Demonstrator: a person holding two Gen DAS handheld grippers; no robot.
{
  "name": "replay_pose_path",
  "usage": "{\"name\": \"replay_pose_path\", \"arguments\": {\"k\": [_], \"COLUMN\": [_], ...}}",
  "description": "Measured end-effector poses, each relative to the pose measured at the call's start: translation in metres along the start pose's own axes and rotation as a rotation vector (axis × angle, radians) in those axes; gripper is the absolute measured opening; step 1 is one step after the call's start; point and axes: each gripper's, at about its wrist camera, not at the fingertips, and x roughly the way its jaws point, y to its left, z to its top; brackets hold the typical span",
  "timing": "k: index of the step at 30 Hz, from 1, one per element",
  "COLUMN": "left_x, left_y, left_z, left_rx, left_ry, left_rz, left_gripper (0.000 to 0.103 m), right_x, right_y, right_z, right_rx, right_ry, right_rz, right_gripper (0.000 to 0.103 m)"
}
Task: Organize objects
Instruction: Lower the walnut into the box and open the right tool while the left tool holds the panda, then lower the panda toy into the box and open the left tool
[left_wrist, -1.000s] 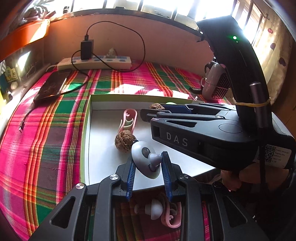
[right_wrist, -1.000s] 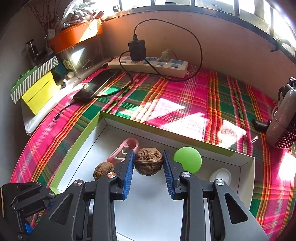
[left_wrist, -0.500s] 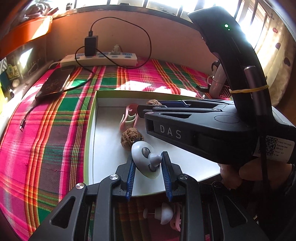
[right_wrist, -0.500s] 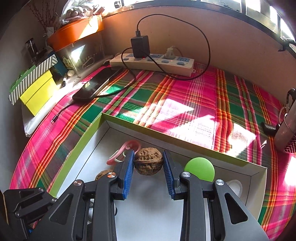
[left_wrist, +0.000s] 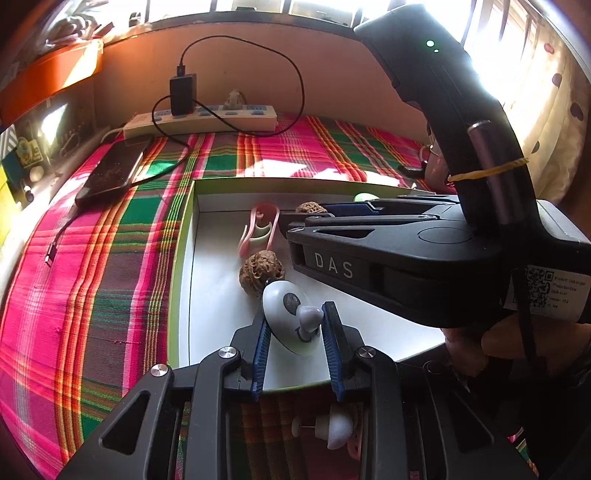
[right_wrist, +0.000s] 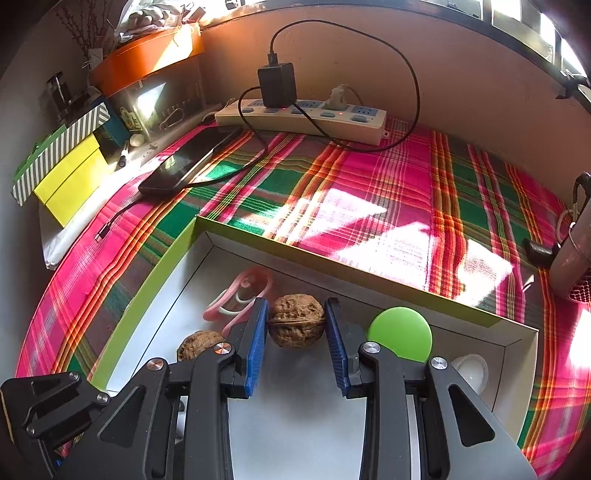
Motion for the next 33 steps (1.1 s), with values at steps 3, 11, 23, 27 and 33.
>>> {"name": "replay_pose_path", "arguments": {"k": [3,11,23,27,33], "left_x": [-0.0004,0.0004,0.0024,0.0026,0.0025], "left_y": [-0.0005,-0.0005,-0.0015,-0.0014,-0.0014], "left_z": [-0.0006,-0.0006,0.0002,0.0002,0.0002], "left_rx": [0.002,0.0,0.001,0.0,-0.001], "left_ry": [0.0,0.002,0.003,0.003,0.003], "left_rz": [0.005,0.008,0.009,0.009,0.007], "left_gripper": [0.025,0.026,0.026,0.026,0.026], "right_x": [0.0033,0.0039,0.0051,0.0056,0.0053], "right_y": [-0.0003,0.002,0.0045,0.0049,0.0046], "right_z": [-0.0016,-0.0013,-0.0009,-0.0013,-0.0018], "right_rx": [0.002,-0.01,-0.024,-0.024,-0.021], "right_ry": [0.015,0.017,0.022,0.024,0.025], "right_rz": [-0.002,-0.018,-0.037,-0.042,-0.044], "right_gripper": [0.033,0.033,0.037,0.04,0.044]}}
